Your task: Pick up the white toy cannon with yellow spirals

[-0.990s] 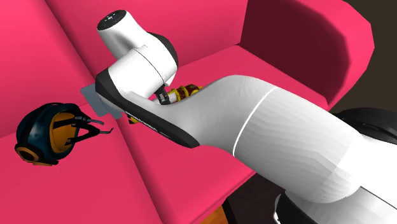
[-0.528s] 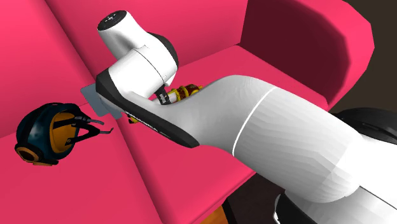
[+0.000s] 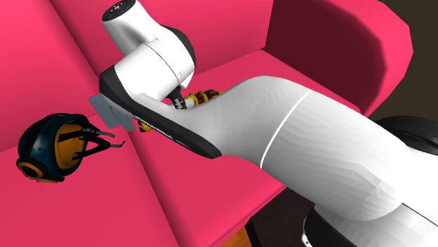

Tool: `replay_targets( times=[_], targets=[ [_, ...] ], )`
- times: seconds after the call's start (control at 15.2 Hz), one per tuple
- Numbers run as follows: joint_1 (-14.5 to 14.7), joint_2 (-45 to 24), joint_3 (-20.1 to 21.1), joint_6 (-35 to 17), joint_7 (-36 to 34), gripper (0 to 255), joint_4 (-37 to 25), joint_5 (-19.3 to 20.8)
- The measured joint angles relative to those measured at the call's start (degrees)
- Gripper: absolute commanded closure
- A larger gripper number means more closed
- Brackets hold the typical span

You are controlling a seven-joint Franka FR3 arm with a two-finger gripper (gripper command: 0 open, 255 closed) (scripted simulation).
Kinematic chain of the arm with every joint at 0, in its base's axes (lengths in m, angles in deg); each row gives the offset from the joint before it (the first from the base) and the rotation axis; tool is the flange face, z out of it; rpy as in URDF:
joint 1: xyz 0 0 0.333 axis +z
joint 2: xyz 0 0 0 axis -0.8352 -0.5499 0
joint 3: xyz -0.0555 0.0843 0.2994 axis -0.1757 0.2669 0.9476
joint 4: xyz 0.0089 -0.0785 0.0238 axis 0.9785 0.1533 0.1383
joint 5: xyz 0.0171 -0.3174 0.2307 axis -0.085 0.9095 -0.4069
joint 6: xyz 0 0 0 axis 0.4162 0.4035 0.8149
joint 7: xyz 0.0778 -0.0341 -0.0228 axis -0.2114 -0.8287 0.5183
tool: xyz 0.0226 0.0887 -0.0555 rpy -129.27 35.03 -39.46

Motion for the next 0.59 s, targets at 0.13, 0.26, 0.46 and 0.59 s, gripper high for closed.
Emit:
replay_targets(
  times=[0.13, 0.26, 0.46, 0.59],
  targets=[
    [-0.75, -0.02, 0.15, 1.57, 0.02, 255, -1.90, 0.06],
    [-1.33, -0.20, 0.12, 2.99, 0.16, 255, -3.50, 0.24],
    [-2.68, -0.27, 0.35, 5.47, 0.36, 255, -6.52, 0.32],
    [-3.66, -0.20, 0.62, 7.16, 0.41, 255, -8.66, 0.27]
  ],
)
